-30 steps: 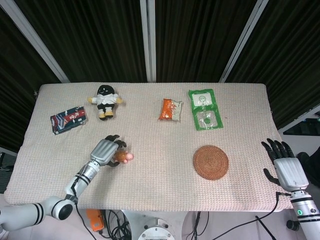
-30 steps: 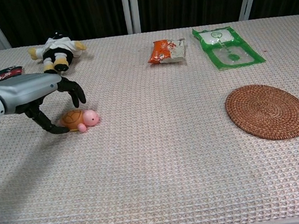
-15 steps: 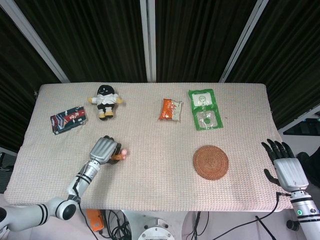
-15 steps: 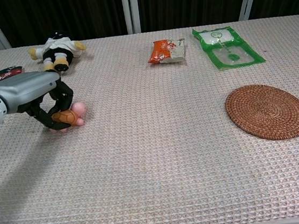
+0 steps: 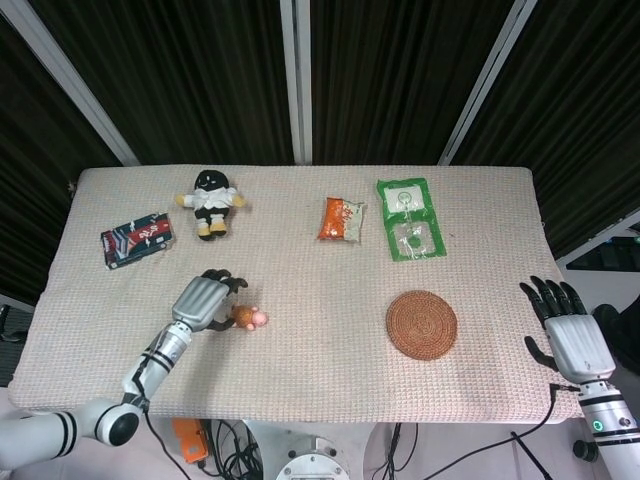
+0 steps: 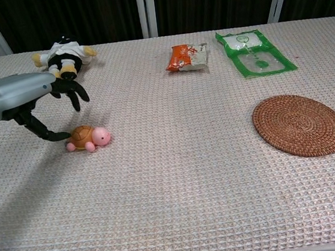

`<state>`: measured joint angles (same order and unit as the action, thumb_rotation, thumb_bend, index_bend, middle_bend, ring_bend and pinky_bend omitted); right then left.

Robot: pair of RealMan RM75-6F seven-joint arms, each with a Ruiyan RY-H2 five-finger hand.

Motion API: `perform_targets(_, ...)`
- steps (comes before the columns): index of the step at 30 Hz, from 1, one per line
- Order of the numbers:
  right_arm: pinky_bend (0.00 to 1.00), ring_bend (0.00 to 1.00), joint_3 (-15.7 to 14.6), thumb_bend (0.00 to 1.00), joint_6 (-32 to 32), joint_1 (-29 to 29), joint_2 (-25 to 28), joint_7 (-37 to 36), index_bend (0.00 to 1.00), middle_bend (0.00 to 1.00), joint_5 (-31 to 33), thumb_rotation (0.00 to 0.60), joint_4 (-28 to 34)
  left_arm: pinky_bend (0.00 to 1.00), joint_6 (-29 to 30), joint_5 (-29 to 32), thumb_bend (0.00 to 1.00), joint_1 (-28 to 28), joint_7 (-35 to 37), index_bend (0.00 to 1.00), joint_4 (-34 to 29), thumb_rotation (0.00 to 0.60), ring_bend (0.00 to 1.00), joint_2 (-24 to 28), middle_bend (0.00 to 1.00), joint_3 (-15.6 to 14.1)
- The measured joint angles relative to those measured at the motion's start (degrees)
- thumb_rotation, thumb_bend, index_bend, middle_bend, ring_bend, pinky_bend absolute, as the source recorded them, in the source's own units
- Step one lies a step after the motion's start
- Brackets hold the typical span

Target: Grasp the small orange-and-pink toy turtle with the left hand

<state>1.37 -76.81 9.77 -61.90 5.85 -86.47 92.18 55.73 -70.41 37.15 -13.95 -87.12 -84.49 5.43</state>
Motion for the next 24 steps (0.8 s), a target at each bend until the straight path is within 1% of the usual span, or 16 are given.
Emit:
perform_targets(4, 0.00, 0.00, -0.11, 0.29, -0.31, 0.00, 0.23, 0.39, 0.00, 0.00, -0.65, 0.600, 1.13, 0.13, 3.64, -2.17, 0.19, -2.06, 1.26, 0.11, -4.77, 0.600, 0.00, 4.62, 0.05, -0.35)
perform_targets(8, 0.00, 0.00, -0.16, 0.29, -0.70, 0.11, 0.30, 1.07, 0.00, 0.00, -1.50, 0.600, 2.30, 0.12, 7.98, -4.28, 0.19, -5.33, 2.41, 0.11, -10.39, 0.600, 0.00, 11.03, 0.05, -1.42)
perform_targets(11, 0.00, 0.00, -0.16, 0.29, -0.84, 0.21, 0.12, 1.81, 0.00, 0.00, -1.79, 0.600, 2.88, 0.10, 12.67, -6.85, 0.18, -8.47, 3.51, 0.11, -12.29, 0.600, 0.00, 14.73, 0.05, -2.67)
perform_targets(13, 0.00, 0.00, -0.21, 0.29, -0.75, 0.29, -0.19, 2.32, 0.00, 0.00, -1.88, 0.600, 3.07, 0.10, 16.14, -8.66, 0.18, -10.72, 4.61, 0.11, -12.51, 0.600, 0.00, 15.99, 0.05, -3.52)
perform_targets(16, 0.00, 0.00, -0.40, 0.29, -0.46, 0.35, -0.62, 2.94, 0.00, 0.00, -1.91, 0.600, 3.14, 0.10, 22.74, -11.97, 0.18, -14.92, 7.65, 0.11, -11.17, 0.600, 0.00, 17.13, 0.06, -5.01)
perform_targets(18, 0.00, 0.00, -0.52, 0.29, -0.33, 0.37, -0.78, 3.30, 0.00, 0.00, -1.94, 0.600, 3.16, 0.10, 27.60, -14.09, 0.18, -17.95, 10.56, 0.11, -8.31, 0.600, 0.00, 17.12, 0.06, -6.05)
perform_targets(20, 0.00, 0.00, -0.65, 0.28, -0.33, 0.36, -0.85, 3.61, 0.00, 0.00, -2.10, 0.600, 3.28, 0.09, 32.00, -15.89, 0.18, -20.84, 13.46, 0.11, -4.31, 0.600, 0.00, 16.64, 0.06, -6.96)
perform_targets(24, 0.00, 0.00, -1.15, 0.28, -0.49, 0.21, -1.04, 4.10, 0.00, 0.00, -2.82, 0.600, 3.42, 0.08, 37.58, -18.88, 0.18, -25.90, 17.08, 0.11, 3.38, 0.600, 0.00, 15.12, 0.07, -8.52)
